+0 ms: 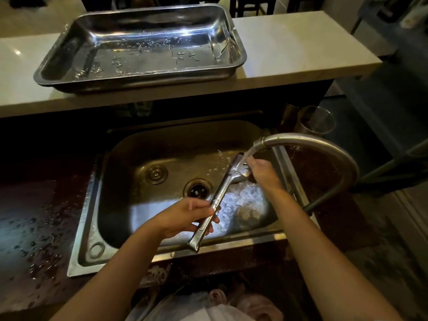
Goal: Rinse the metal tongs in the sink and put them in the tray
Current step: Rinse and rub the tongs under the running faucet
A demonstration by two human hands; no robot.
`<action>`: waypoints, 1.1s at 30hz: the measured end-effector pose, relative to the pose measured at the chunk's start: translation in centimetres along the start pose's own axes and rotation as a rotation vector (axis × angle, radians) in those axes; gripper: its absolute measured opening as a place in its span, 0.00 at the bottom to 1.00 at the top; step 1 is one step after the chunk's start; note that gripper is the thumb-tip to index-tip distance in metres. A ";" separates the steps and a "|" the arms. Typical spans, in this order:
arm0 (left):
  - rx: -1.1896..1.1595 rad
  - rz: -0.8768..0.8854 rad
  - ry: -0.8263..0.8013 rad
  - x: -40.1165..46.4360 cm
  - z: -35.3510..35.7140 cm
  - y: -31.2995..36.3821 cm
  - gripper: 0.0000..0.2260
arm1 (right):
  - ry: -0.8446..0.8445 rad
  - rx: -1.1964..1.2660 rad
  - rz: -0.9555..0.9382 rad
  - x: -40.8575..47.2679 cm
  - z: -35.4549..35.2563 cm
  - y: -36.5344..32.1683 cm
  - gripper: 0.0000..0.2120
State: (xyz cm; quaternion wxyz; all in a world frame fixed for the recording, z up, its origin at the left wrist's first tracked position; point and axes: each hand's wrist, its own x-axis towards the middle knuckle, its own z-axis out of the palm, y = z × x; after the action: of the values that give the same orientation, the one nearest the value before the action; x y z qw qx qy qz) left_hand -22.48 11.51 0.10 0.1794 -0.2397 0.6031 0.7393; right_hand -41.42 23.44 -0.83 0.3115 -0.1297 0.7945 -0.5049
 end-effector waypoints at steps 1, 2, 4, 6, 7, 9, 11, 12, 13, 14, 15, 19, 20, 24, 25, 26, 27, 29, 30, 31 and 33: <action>-0.012 -0.003 0.004 -0.1 -0.1 -0.1 0.09 | -0.079 -0.042 0.014 -0.1 -0.1 0.1 0.22; -0.018 -0.006 0.010 -0.1 -0.1 -0.1 0.09 | -0.138 -0.104 0.034 -0.2 0.0 0.2 0.29; -0.024 -0.011 0.015 -0.1 -0.2 -0.1 0.09 | -0.144 -0.151 0.054 -0.1 0.3 0.6 0.41; -0.020 -0.007 0.006 -0.2 -0.2 -0.1 0.09 | -0.059 -0.059 0.003 0.0 0.7 0.5 0.34; -0.013 -0.003 -0.001 -0.2 -0.1 -0.1 0.09 | -0.016 -0.012 -0.020 0.1 0.8 0.2 0.28; -0.012 0.000 0.001 -0.2 0.1 -0.2 0.09 | 0.046 -0.003 -0.043 0.2 0.8 -0.3 0.23; -0.021 -0.004 0.002 -0.3 0.0 -0.1 0.08 | 0.090 -0.017 -0.044 0.3 0.7 -0.5 0.23; -0.015 -0.002 0.000 -0.3 -0.1 -0.1 0.08 | 0.101 -0.002 -0.019 0.4 0.6 -0.4 0.24; -0.005 0.002 0.009 -0.3 -0.2 -0.1 0.08 | 0.099 0.015 0.011 0.5 0.5 -0.4 0.24; -0.001 0.004 0.048 -0.2 -0.1 -0.2 0.07 | 0.092 0.010 0.042 0.5 0.5 -0.3 0.26; 0.003 0.005 0.124 0.0 0.0 -0.3 0.07 | 0.091 -0.024 0.063 0.5 0.5 -0.2 0.26; 0.439 0.123 0.642 0.9 0.5 -1.3 0.11 | 0.134 -0.067 0.147 -0.1 1.2 0.1 0.23; 0.615 0.190 0.717 0.9 0.6 -1.4 0.13 | 0.093 0.022 0.199 -0.5 1.7 0.0 0.22; 1.112 0.358 0.704 0.9 0.6 -2.1 0.21 | 0.039 0.321 0.282 -1.3 3.0 0.3 0.32; 1.188 0.372 0.705 1.0 0.8 -2.3 0.22 | 0.044 0.388 0.286 -1.4 3.0 0.4 0.33; 1.244 0.383 0.704 1.1 1.0 -2.4 0.24 | 0.049 0.444 0.301 -1.4 3.1 0.5 0.32; 1.274 0.389 0.706 1.3 1.1 -2.5 0.24 | 0.049 0.493 0.320 -1.3 3.0 0.6 0.29; 1.310 0.368 0.697 1.6 1.1 -2.5 0.24 | 0.072 0.598 0.335 -1.2 3.0 0.8 0.19; 1.288 0.354 0.667 1.6 1.0 -2.3 0.23 | 0.089 0.657 0.335 -1.2 3.1 0.8 0.16; 1.182 0.337 0.623 1.8 0.9 -2.3 0.21 | 0.108 0.709 0.334 -1.1 3.2 0.7 0.16; 0.844 0.238 0.486 2.1 0.7 -1.9 0.16 | 0.124 0.777 0.320 -0.9 3.2 0.5 0.19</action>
State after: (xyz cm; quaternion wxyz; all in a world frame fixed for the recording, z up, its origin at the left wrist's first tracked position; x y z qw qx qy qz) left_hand -23.24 12.55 -2.46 0.0294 -0.2412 0.8971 0.3689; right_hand -38.70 21.86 -1.89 0.3630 0.1529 0.5724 -0.7191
